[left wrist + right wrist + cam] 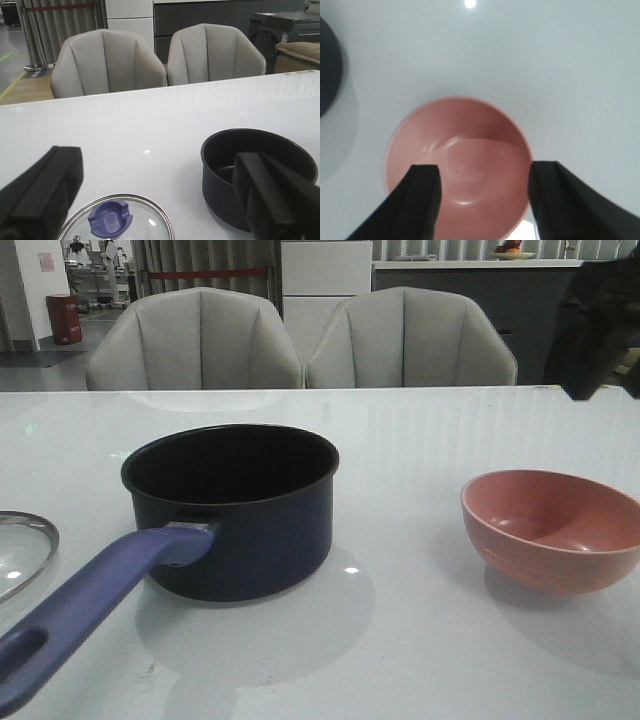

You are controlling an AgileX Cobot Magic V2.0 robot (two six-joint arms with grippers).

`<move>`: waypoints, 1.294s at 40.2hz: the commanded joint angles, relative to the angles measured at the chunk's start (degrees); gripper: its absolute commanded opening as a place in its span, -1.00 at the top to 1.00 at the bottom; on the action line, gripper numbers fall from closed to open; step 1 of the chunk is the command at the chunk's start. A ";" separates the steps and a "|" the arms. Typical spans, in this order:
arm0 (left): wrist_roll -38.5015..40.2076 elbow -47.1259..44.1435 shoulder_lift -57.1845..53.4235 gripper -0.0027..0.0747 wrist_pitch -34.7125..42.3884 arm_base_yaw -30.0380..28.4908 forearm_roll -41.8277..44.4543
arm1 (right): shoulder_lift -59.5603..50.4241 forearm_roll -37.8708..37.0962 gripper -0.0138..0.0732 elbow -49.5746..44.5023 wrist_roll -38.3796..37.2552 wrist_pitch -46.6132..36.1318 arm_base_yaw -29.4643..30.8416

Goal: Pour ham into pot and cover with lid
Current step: 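Release the bowl and raise the right gripper away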

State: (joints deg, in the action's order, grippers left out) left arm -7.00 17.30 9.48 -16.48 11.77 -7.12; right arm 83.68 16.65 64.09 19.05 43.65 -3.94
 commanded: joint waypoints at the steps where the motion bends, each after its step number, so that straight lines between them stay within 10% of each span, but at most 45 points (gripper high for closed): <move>1: -0.07 1.54 0.57 -0.74 4.51 0.45 -0.20 | -7.59 0.79 -0.45 -0.59 1.09 -4.37 -2.36; 46: -0.07 1.54 0.57 -0.74 4.58 0.45 -0.20 | -74.06 0.86 -0.44 -52.09 1.03 -43.65 -12.59; 52: -0.07 1.54 0.57 -0.74 4.69 0.45 -0.20 | -74.06 0.98 -0.09 -52.09 1.03 -38.41 -12.59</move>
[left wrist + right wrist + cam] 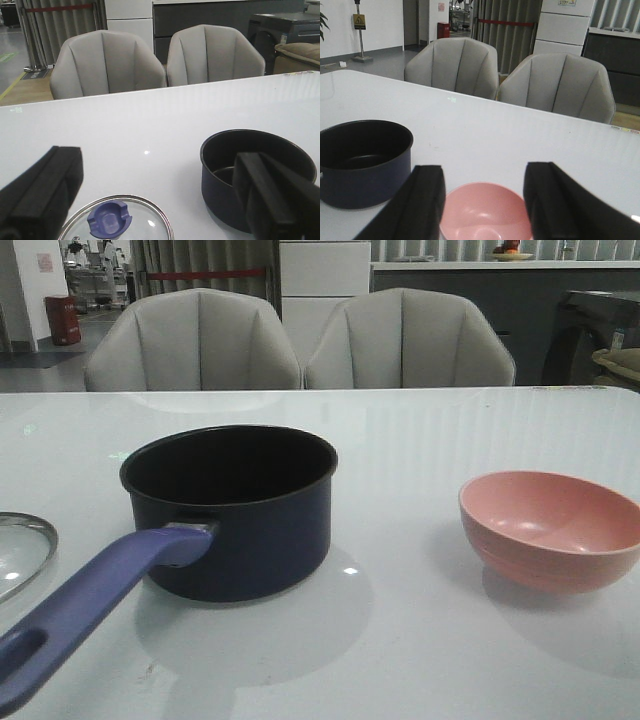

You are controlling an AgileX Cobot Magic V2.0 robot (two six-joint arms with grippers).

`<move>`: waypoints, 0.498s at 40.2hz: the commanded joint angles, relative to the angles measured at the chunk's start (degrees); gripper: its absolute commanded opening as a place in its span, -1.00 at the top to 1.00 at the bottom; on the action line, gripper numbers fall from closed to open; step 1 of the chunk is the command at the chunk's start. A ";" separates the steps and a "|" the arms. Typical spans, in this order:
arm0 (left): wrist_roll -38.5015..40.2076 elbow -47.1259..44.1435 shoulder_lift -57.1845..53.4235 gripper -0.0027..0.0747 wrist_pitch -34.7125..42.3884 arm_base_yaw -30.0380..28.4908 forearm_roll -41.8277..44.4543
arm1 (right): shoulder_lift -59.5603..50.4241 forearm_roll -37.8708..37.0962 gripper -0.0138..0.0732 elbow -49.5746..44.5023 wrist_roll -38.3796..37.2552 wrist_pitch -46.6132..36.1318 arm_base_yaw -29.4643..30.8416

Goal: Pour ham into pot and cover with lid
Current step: 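Release the bowl and raise the right gripper away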

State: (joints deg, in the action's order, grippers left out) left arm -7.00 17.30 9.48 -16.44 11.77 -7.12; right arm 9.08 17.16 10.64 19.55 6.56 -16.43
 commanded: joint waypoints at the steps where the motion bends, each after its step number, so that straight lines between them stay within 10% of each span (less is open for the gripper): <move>1: -0.07 1.54 0.57 -0.74 4.65 0.45 -0.20 | 0.54 0.48 0.07 1.36 0.54 -0.56 -0.10; 4: -0.07 1.54 0.57 -0.74 4.76 0.45 -0.20 | 0.54 0.48 0.39 1.36 0.54 0.94 -0.10; 20: 0.38 4.19 3.58 -0.74 2.08 0.45 -0.69 | 0.54 0.52 0.33 1.36 0.54 1.08 -0.10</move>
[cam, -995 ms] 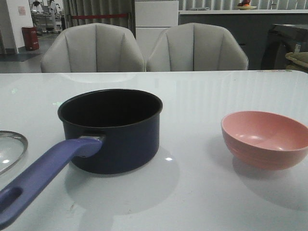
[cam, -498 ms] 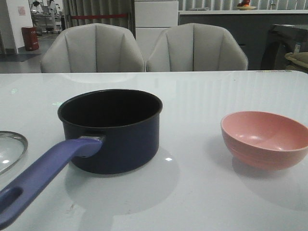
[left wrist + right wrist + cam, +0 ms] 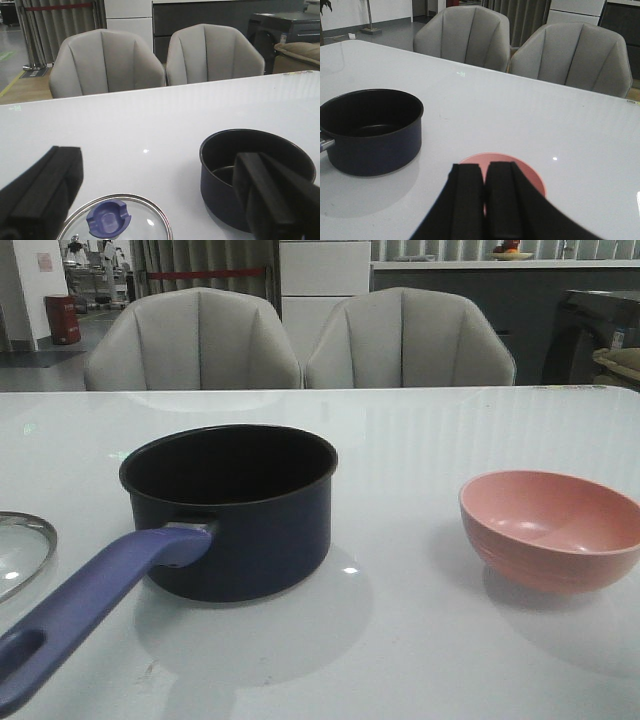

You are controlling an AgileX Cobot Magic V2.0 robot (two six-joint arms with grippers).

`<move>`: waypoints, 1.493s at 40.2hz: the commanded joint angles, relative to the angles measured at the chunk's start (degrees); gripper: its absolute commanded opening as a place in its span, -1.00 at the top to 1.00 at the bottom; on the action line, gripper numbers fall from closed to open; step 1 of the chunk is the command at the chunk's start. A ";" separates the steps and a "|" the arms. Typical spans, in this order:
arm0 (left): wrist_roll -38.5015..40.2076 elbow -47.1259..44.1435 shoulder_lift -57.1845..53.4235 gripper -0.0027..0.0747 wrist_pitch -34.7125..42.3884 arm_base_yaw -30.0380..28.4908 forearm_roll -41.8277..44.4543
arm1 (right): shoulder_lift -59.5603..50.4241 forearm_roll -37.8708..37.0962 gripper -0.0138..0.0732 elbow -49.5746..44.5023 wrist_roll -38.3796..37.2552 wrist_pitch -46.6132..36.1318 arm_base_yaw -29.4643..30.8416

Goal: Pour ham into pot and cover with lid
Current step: 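Release the bowl and raise the right gripper away, then lower the left gripper onto the lid and grasp the blue knob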

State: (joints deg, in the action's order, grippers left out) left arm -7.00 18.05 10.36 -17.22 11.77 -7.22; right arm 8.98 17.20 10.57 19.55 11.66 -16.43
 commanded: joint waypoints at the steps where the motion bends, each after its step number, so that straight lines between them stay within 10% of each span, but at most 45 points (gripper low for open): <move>1: 0.38 4.02 4.02 -0.74 2.02 0.34 -0.42 | 0.64 0.49 0.33 1.44 0.54 -4.02 -0.10; 29: 5.42 36.29 46.92 -0.75 -27.84 -8.87 -0.07 | 0.64 0.49 0.33 1.44 0.54 -4.02 -0.10; 60: 4.69 53.26 79.59 -0.75 -39.45 -10.30 0.81 | 0.64 0.49 0.33 1.44 0.54 -4.02 -0.10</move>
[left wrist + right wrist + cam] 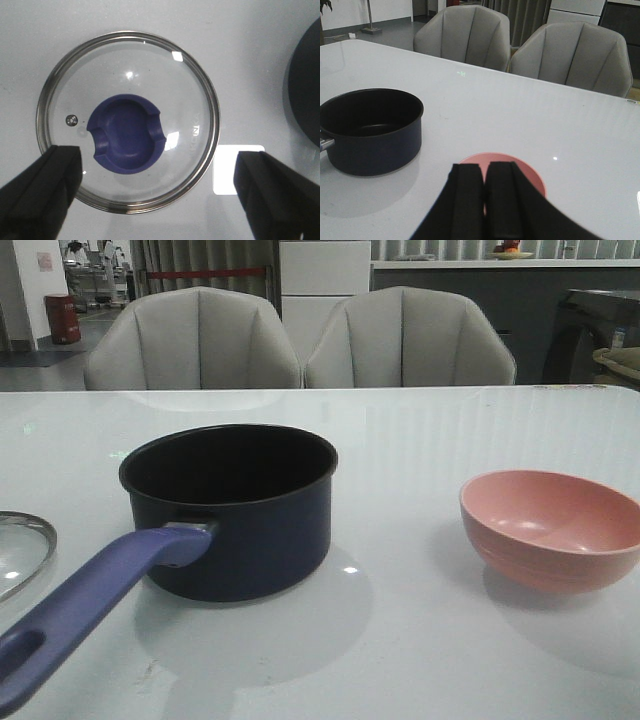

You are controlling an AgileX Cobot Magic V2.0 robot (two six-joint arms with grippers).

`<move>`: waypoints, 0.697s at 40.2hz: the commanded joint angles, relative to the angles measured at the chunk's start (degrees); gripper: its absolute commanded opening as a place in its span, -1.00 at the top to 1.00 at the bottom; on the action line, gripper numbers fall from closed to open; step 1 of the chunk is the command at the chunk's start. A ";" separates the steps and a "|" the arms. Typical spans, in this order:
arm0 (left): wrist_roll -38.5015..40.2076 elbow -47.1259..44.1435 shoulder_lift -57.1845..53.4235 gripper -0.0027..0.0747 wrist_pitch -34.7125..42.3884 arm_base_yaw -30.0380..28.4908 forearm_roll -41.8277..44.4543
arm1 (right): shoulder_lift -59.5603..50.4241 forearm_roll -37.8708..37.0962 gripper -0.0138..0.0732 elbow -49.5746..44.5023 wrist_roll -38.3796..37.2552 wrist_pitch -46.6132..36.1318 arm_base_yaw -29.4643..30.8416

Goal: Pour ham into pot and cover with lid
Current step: 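Lower the left gripper onto the lid and grasp the blue knob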

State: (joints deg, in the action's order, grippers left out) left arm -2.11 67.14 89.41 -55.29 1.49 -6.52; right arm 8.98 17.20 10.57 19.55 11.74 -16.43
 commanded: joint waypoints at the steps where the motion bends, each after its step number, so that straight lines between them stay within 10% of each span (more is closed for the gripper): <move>1: -0.19 4.95 1.66 -0.75 -2.54 -0.02 0.35 | 0.64 0.49 0.33 1.44 0.54 -4.10 -0.10; 28: -3.93 11.40 12.54 -0.75 -10.88 -4.47 -1.91 | 0.64 0.49 0.33 1.44 0.54 -4.10 -0.10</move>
State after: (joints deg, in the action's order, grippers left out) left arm -3.83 76.91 104.17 -65.66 -2.93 -5.75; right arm 8.98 17.20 10.57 19.55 11.74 -16.43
